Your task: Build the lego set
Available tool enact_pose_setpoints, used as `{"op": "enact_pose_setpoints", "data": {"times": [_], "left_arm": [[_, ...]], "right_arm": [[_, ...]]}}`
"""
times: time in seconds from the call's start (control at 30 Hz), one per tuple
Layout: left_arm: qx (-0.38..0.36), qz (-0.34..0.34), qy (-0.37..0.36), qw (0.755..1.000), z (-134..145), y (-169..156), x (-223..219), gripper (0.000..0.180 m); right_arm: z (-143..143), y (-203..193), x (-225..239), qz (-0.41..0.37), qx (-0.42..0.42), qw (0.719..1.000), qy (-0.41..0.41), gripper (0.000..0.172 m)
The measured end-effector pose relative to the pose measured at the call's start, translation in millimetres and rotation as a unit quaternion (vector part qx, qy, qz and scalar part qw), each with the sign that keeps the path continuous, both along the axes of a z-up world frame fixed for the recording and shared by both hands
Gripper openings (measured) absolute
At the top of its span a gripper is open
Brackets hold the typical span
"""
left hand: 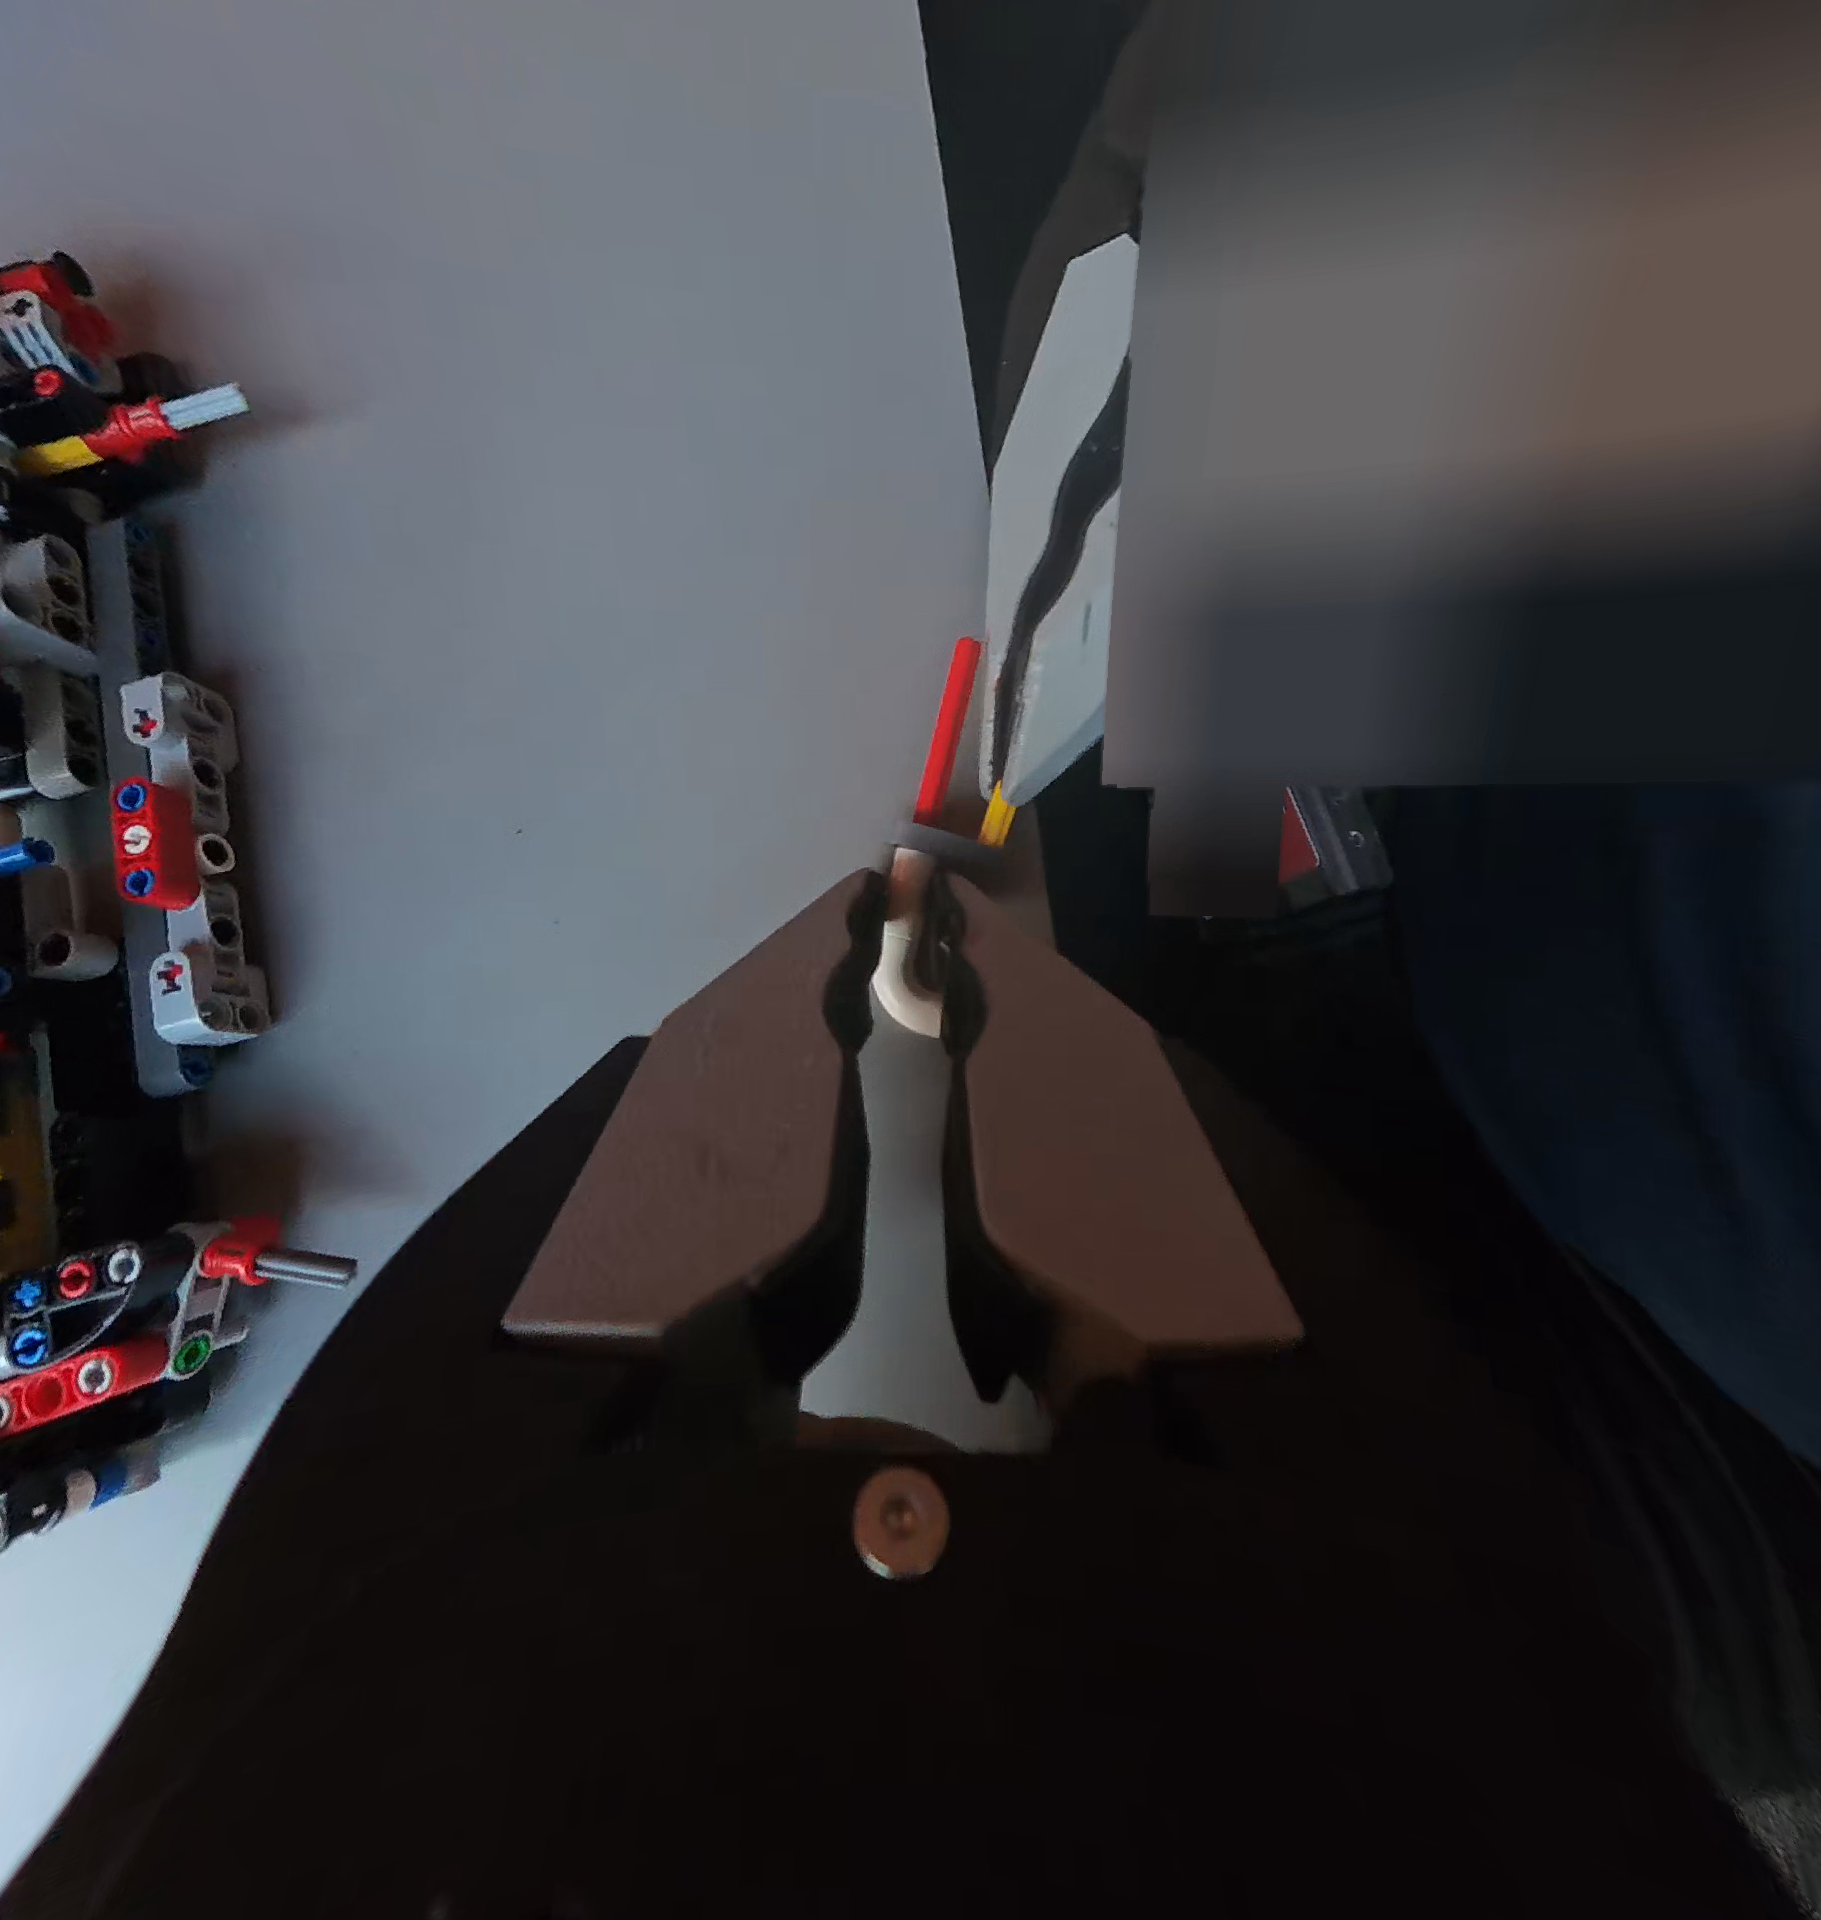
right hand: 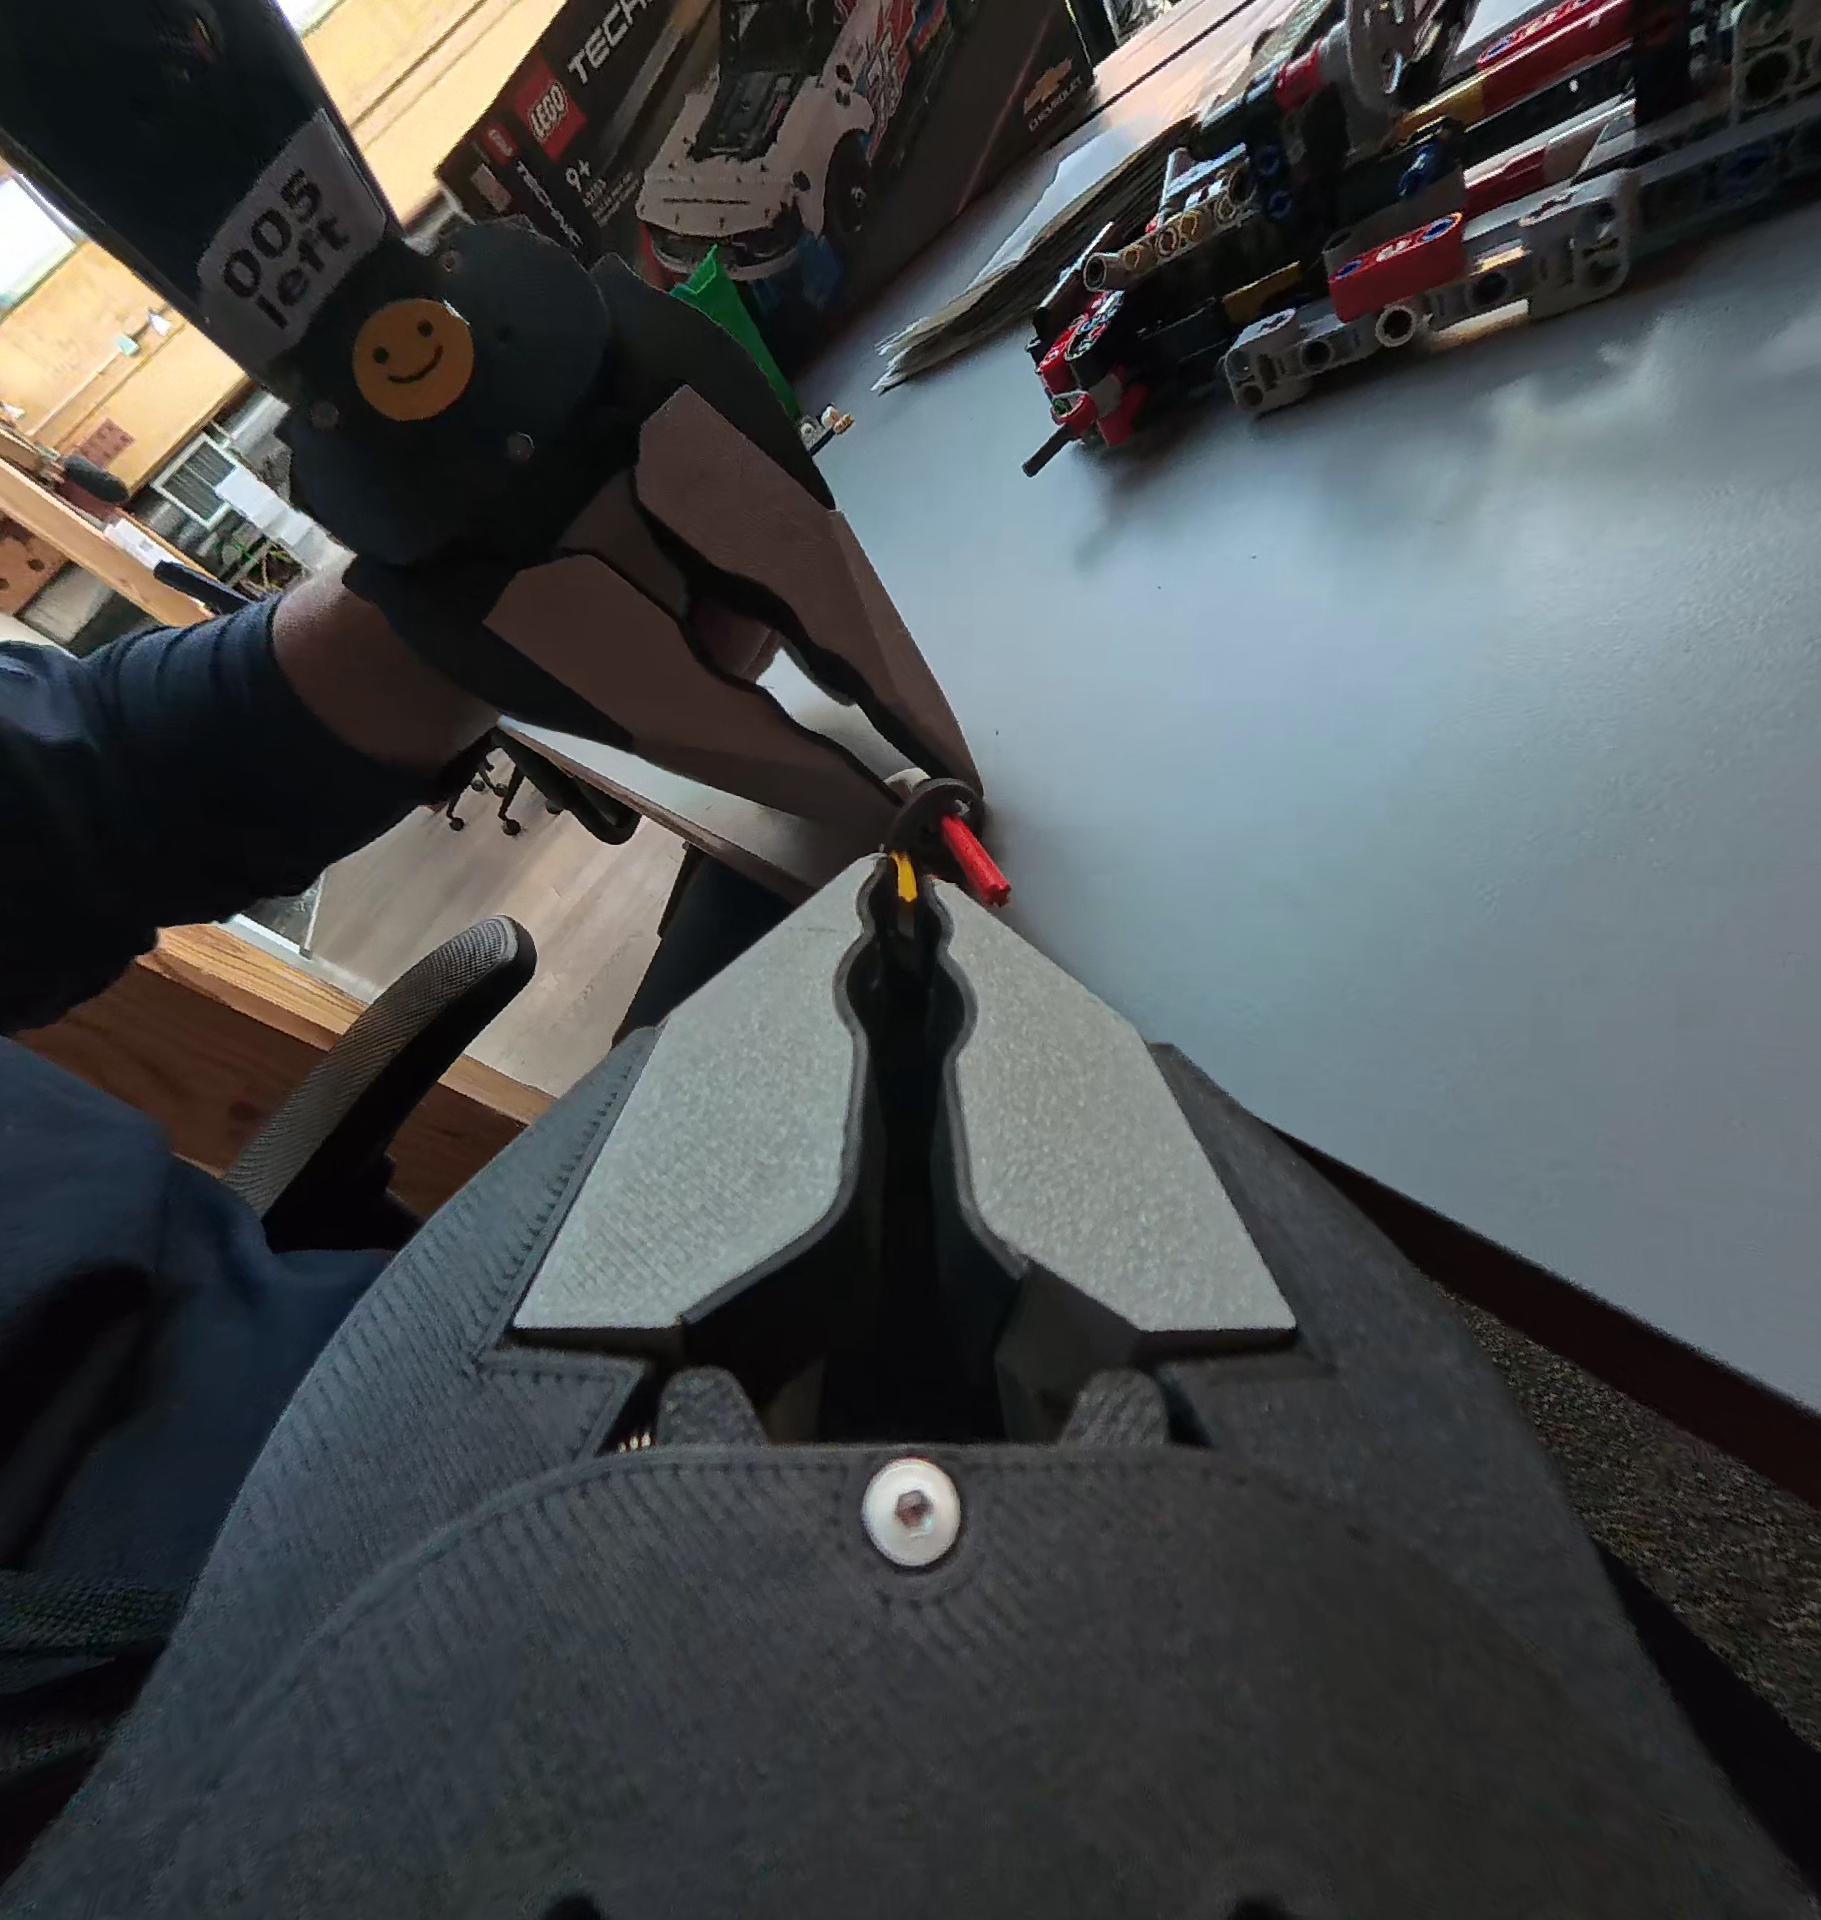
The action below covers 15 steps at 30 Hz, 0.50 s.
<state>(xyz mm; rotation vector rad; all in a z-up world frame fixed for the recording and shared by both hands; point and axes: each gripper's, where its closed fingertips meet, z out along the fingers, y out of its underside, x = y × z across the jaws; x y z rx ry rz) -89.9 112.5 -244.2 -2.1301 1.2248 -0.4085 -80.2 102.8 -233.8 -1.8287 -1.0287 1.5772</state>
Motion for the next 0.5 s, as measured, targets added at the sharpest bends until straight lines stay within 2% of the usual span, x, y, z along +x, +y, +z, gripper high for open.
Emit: {"op": "enact_pose_setpoints", "data": {"times": [0.5], "left_arm": [[0.034,0.023,-0.016,0.999,0.3,2.2,-2.5,0.006]], "right_arm": [[-0.7,1.6,-4.2,-0.005,0.054,0.998,-0.011,0.001]]}}
